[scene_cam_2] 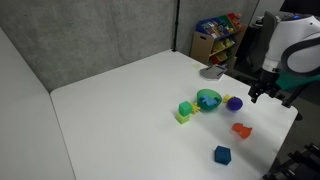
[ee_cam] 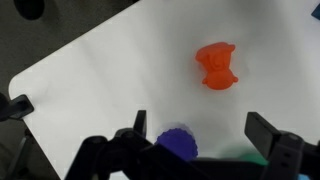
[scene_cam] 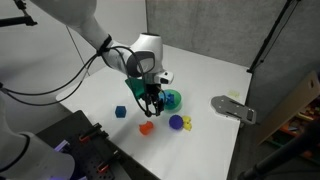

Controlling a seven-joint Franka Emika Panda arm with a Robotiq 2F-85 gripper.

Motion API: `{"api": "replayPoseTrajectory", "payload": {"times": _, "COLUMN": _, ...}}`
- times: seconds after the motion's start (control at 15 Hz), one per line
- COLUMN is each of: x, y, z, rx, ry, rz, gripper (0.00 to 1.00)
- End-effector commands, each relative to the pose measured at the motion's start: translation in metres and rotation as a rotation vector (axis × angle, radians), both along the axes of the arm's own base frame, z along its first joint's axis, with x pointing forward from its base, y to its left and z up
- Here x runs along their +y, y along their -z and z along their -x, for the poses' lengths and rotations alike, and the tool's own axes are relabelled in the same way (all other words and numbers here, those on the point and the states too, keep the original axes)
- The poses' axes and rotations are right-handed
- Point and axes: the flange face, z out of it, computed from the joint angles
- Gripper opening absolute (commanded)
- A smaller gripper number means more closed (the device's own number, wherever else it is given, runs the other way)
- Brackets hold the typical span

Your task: Put the orange toy in the bowl

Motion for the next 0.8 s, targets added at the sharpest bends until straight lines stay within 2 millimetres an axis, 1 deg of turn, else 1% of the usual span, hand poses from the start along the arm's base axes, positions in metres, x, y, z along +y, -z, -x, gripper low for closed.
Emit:
{"api": "replayPoseTrajectory", "payload": {"times": 0.0, "x": -0.004, "y": 0.013, "z": -0.004, "rx": -0.057, "ry": 0.017, "rz": -0.028, "gripper": 1.0}}
{"api": "replayPoseTrajectory", "payload": {"times": 0.13, "x": -0.002, "y": 0.024, "z": -0.006, "rx": -0.094, "ry": 0.033, "rz": -0.051, "gripper": 1.0}}
{"api": "replayPoseTrajectory", "payload": {"times": 0.4, "x": 0.01, "y": 0.057, "z": -0.011, "rx": -0.121, "ry": 0.04, "rz": -0.093, "gripper": 1.0}}
{"api": "replayPoseTrajectory", "payload": {"times": 0.53, "x": 0.016, "y": 0.073, "z": -0.01, "rx": -0.115, "ry": 0.03, "rz": -0.103, "gripper": 1.0}}
{"api": "replayPoseTrajectory", "payload": {"times": 0.73, "x": 0.029, "y": 0.102, "z": 0.0, "rx": -0.087, "ry": -0.006, "rz": -0.12, "gripper": 1.0}}
